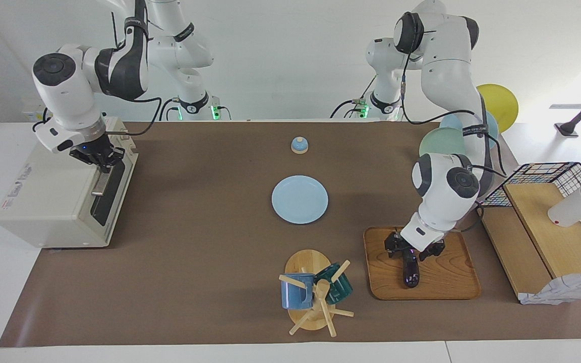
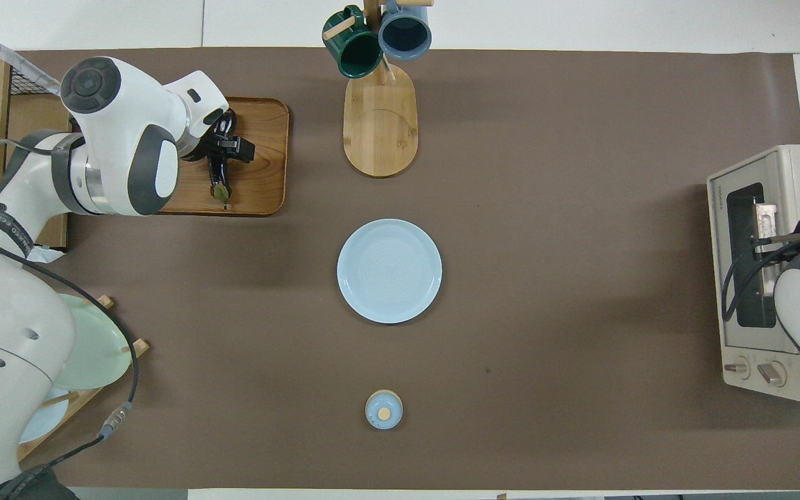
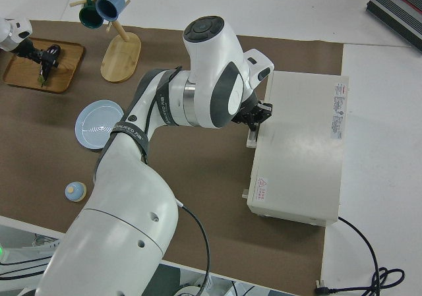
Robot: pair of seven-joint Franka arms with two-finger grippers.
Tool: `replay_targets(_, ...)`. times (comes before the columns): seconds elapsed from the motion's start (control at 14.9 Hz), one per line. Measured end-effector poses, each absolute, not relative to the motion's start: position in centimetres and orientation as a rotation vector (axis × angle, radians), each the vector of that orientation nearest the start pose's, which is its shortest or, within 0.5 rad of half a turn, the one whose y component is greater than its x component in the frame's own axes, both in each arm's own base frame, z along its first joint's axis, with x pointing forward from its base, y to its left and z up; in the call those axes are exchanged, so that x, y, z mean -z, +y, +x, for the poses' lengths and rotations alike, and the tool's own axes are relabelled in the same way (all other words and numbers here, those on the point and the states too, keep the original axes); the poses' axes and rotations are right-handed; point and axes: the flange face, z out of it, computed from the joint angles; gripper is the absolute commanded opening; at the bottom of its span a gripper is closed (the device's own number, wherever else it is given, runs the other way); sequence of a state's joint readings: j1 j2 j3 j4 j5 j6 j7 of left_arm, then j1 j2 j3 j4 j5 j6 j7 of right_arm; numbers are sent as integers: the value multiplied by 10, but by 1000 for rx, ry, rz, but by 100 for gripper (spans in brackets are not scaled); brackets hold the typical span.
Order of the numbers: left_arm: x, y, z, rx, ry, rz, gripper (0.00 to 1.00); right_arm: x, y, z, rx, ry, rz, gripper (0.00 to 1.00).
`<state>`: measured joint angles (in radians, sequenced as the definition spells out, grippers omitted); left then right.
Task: Put eggplant into oven
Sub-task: 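Grasp the eggplant with the left gripper while the right gripper reaches the oven, then carry the eggplant to the plate while the right gripper opens the oven door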
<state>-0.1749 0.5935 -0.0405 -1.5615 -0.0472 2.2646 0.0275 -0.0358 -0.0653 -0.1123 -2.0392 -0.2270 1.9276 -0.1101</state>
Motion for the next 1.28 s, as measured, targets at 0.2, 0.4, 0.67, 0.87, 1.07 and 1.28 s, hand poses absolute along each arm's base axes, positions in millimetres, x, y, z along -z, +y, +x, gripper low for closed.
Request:
replay_targets(0.2,-308,-148,694,163,335,-3189,56,-468,-87,523,-120,-105,-3334,0)
replay_targets(0.4,-308,-146,694,158,334,-3188,0,-461,-64,524,-112,-178,-3330,0)
replay_targets(0.67,-321,-144,695,111,323,-3200,0,-446,-35,525,-104,-215,-3310,0)
replay_targets(0.87,-371,-142,686,63,277,-3256,0,-428,-19,524,-63,-226,-3266,0)
replay_targets(1.07,-439,-148,652,-23,172,-3288,0,-400,1,526,-27,-253,-3246,0)
replay_targets(1.28,-469,-202,593,-83,72,-3312,0,-370,13,526,40,-274,-3233,0)
